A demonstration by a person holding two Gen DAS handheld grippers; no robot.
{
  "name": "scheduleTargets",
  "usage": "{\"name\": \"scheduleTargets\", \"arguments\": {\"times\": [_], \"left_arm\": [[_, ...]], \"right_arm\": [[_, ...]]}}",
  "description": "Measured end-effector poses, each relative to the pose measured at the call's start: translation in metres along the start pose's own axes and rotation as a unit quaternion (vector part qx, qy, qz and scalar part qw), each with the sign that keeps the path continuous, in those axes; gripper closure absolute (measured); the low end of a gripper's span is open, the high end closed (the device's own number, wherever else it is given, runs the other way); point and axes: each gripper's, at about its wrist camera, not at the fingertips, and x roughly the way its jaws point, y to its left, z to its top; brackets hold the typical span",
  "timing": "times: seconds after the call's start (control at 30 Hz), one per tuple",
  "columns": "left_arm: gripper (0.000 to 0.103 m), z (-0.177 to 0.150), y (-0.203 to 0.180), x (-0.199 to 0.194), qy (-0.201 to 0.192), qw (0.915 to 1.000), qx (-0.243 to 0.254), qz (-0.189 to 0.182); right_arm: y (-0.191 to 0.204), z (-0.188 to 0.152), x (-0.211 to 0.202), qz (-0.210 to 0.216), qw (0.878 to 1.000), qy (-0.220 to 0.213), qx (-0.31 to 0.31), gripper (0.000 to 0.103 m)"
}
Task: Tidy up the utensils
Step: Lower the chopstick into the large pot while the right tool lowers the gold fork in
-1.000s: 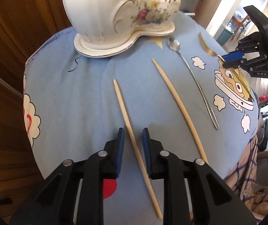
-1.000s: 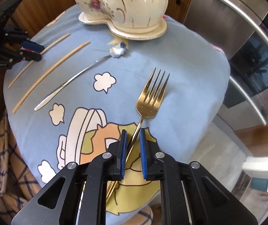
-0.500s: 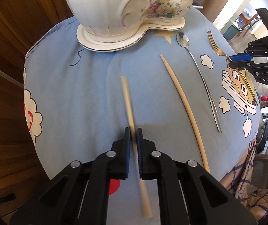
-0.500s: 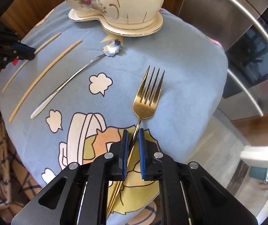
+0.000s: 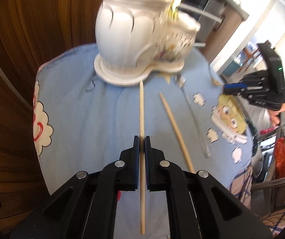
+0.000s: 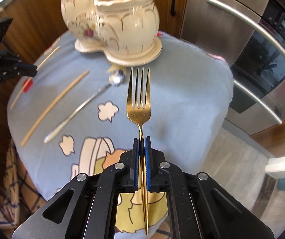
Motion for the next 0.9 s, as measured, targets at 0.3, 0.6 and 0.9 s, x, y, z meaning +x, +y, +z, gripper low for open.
{"name": "scheduleTargets", "arguments": {"times": [0.3, 0.6, 0.9], "left_arm": [[0.098, 0.002, -0.004, -0.046, -0.12, 0.9924, -0.023, -0.016], [0.098, 0.02, -0.013, -0.08, -0.199, 0.9796, -0.027, -0.003], [0.098, 0.059, -0.027, -0.108, -0.283, 0.9589, -0.019, 0.005]], "right_arm": [[-0.009, 0.001, -0.046, 0.027, 0.988, -0.144, 0.054, 0.097], [-0.006, 0.003, -0.068, 0.022, 0.978, -0.195, 0.064, 0.097], [-0.006, 0.02, -0.095, 0.02, 0.969, -0.238, 0.064, 0.097]]}}
